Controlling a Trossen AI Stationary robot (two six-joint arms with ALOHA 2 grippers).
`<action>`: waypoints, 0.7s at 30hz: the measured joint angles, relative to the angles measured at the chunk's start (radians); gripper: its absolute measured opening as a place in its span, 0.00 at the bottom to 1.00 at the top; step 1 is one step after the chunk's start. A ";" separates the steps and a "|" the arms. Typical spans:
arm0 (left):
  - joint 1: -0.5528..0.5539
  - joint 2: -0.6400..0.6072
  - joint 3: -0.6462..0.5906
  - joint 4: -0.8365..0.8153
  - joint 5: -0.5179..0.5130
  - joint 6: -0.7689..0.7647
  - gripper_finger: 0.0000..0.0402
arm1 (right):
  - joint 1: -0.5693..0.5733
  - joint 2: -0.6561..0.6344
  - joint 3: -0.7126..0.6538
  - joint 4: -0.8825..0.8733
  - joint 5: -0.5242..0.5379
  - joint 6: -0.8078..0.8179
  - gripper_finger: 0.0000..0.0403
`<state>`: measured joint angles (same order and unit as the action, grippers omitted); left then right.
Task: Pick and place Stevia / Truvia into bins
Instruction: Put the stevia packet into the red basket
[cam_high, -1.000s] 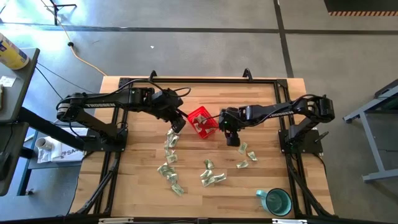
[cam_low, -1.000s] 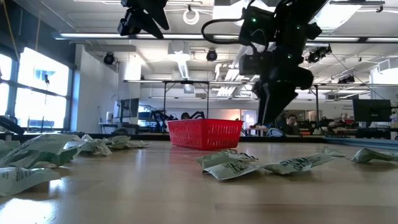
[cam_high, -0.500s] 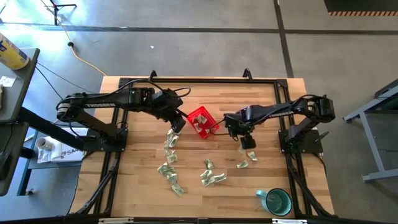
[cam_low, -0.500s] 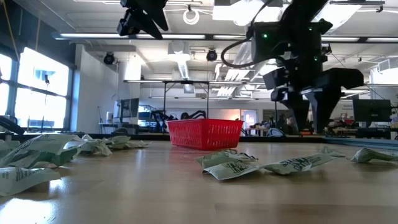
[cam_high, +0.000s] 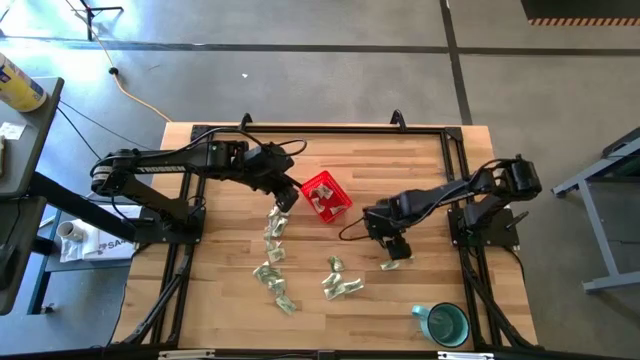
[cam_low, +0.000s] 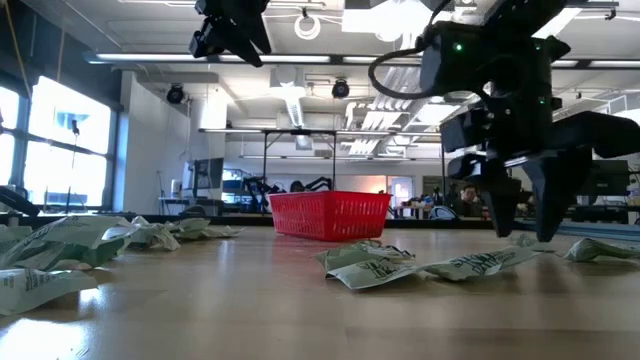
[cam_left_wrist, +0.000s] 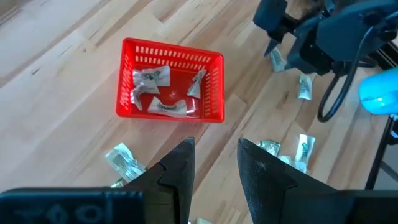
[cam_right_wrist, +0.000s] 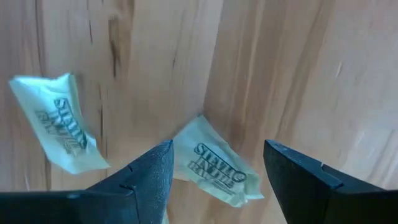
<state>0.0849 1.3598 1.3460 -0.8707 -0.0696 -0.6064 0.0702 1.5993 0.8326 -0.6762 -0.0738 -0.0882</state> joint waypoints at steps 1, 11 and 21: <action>0.000 0.000 0.000 0.000 0.000 0.000 0.38 | 0.002 0.000 -0.004 0.008 0.004 0.015 0.59; 0.000 0.000 0.000 0.000 -0.001 0.018 0.38 | 0.003 -0.003 -0.096 0.037 0.034 0.062 0.57; 0.000 0.000 0.000 -0.001 -0.001 0.018 0.38 | -0.031 0.001 -0.095 0.013 0.051 0.114 0.15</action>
<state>0.0849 1.3598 1.3460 -0.8719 -0.0704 -0.5884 0.0392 1.6002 0.7374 -0.6628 -0.0232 0.0262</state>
